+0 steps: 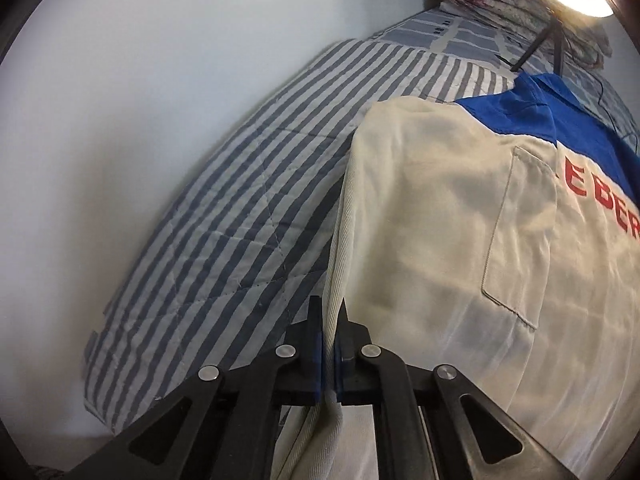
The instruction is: Fold large clothes
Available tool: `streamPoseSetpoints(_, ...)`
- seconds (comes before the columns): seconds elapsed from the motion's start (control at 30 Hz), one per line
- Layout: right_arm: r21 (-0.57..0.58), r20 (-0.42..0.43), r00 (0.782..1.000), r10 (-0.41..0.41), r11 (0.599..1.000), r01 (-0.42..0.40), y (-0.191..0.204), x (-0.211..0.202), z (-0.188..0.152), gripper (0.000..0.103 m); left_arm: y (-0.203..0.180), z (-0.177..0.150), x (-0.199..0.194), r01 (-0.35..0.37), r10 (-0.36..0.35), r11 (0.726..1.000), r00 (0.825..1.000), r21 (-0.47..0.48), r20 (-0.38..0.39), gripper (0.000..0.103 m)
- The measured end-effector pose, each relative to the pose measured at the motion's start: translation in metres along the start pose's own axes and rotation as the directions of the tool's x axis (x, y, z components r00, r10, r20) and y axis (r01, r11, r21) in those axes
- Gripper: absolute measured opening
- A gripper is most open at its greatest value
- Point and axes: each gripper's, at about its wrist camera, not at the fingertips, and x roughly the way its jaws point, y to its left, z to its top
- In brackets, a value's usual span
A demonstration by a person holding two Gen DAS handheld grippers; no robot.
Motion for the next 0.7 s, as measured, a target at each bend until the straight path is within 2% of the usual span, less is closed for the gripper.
streamPoseSetpoints(0.17,0.11,0.103,0.989,0.109,0.987,-0.121,-0.04,-0.03,-0.013,0.001,-0.043,0.002,0.014,0.015,-0.014,0.997,1.0,0.077,-0.009,0.015)
streamPoseSetpoints(0.3,0.187,0.17,0.976,0.136,0.968,-0.168,-0.079,-0.048,-0.027,0.001,-0.078,-0.002,0.021,0.013,-0.011,0.989,1.0,0.146,-0.017,0.015)
streamPoseSetpoints(0.57,0.335,0.209,0.968,0.137,0.92,-0.202,-0.154,-0.06,-0.059,0.001,-0.13,-0.009,0.044,0.036,-0.019,0.972,0.997,0.231,-0.074,0.015)
streamPoseSetpoints(0.7,0.369,0.191,0.974,0.12,0.911,-0.184,-0.178,-0.057,-0.071,0.001,-0.129,-0.014,0.048,0.045,-0.022,0.969,0.995,0.242,-0.096,0.015)
